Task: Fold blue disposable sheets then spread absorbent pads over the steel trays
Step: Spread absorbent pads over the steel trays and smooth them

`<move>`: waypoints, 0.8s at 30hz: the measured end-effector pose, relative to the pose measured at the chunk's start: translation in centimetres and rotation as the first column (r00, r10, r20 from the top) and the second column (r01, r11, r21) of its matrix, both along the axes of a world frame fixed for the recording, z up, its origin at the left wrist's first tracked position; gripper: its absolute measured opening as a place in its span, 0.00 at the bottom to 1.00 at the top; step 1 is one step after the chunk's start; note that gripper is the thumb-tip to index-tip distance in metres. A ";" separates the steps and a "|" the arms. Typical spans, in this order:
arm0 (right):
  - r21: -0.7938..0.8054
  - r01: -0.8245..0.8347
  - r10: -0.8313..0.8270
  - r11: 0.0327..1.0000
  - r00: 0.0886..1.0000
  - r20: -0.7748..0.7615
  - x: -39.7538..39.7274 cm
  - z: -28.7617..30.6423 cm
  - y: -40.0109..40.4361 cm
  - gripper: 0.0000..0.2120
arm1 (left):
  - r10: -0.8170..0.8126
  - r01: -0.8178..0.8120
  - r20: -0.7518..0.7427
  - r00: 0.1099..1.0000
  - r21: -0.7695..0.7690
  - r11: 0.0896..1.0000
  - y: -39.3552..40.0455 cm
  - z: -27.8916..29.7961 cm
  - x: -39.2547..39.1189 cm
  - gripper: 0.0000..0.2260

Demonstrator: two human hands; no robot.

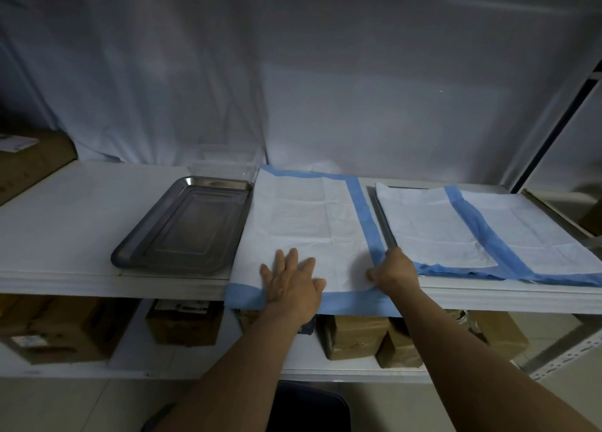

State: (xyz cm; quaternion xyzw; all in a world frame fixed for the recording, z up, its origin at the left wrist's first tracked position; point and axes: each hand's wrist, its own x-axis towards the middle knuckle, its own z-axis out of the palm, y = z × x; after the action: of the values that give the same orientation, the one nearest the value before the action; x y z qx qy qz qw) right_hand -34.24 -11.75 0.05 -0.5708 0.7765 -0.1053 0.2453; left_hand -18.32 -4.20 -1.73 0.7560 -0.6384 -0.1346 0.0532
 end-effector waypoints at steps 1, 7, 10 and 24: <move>-0.002 -0.003 0.003 1.000 1.000 0.003 -0.1 0.0 0.1 0.25 | -0.003 0.003 -0.004 1.000 -0.001 1.000 0.0 0.0 -0.1 0.24; -0.232 -0.228 0.101 0.946 0.883 -0.458 1.1 1.2 2.6 0.23 | 0.056 -0.069 -0.083 0.995 -0.162 0.984 1.2 0.5 0.6 0.20; -0.232 -0.505 0.358 0.831 0.806 -0.471 3.2 1.2 3.5 0.22 | 0.153 -0.165 -0.066 0.986 -0.260 0.952 1.9 0.5 2.3 0.16; -0.019 -0.614 0.588 0.789 0.764 -0.266 4.7 0.2 5.8 0.24 | 0.100 -0.118 -0.086 0.991 -0.247 0.962 1.9 1.5 4.4 0.13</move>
State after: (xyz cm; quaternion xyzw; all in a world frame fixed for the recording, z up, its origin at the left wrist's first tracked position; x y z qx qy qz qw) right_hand -29.51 -5.94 0.27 -0.8099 0.5701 0.0097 0.1376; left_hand -13.94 -2.25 -0.27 0.7717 -0.6054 -0.0767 0.1790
